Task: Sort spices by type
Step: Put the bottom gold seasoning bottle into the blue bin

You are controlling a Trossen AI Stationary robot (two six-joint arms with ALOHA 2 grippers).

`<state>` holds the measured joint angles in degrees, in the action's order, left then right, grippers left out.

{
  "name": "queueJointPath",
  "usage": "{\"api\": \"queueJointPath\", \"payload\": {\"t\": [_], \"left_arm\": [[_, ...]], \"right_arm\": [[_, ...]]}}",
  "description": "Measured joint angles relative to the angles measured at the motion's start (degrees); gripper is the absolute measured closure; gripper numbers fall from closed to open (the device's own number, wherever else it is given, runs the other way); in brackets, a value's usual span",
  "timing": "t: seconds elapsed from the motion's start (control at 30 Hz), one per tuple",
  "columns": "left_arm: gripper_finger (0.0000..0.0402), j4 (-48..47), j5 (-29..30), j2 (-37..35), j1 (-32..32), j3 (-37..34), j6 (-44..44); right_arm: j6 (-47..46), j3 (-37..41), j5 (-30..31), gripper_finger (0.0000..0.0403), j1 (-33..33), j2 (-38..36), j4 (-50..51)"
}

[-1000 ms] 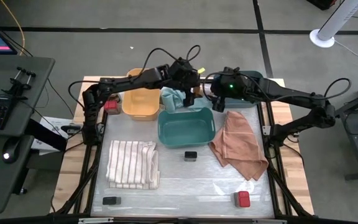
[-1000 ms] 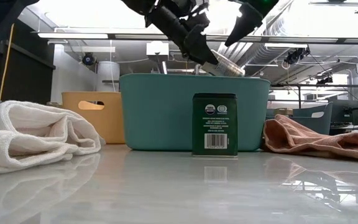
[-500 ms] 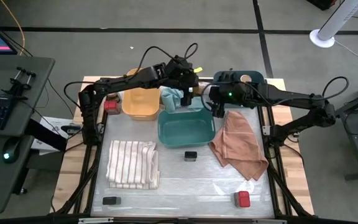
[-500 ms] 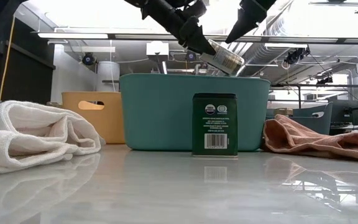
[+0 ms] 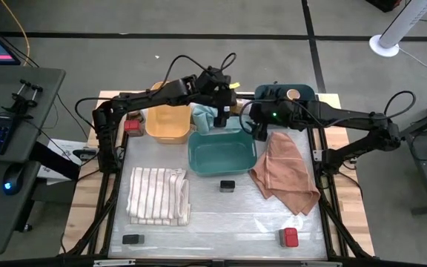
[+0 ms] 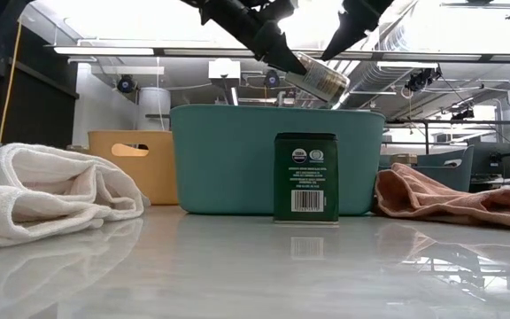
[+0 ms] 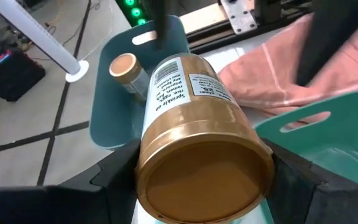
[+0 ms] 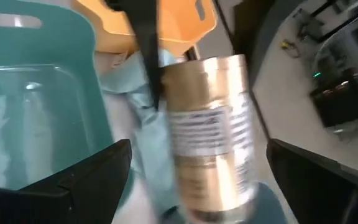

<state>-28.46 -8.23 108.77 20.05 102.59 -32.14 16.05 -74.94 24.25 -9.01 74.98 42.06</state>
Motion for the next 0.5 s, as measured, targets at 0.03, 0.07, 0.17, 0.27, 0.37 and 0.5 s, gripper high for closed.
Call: {"api": "queueJointPath", "payload": {"t": [0.03,0.07,0.17,0.27,0.37,0.5], "left_arm": [[0.0156,-0.36,-0.04,0.0,-0.16,-0.02,-0.02],[0.0156,-0.66,-0.08,0.0,-0.27,0.0,-0.04],[0.0156,-0.81,-0.15,0.0,-0.81,-0.01,-0.06],[0.0156,-0.37,-0.16,0.0,-1.38,0.0,-0.06],[0.0156,-0.01,-0.17,0.0,-1.73,0.0,-0.12],[0.0156,0.0,-0.08,0.0,-2.13,0.0,-2.1]], "right_arm": [[1.11,0.0,0.23,0.0034,0.0,0.0,-0.46],[2.04,0.0,0.17,0.0034,0.0,0.0,-0.59],[2.41,0.0,-0.64,0.0034,-0.03,0.04,-0.71],[2.45,0.0,-1.16,0.0034,-0.33,0.04,-0.72],[2.95,0.0,-1.2,0.0034,-1.04,0.04,-0.72],[4.19,0.0,-3.14,0.0034,-2.51,0.04,-0.5]]}}
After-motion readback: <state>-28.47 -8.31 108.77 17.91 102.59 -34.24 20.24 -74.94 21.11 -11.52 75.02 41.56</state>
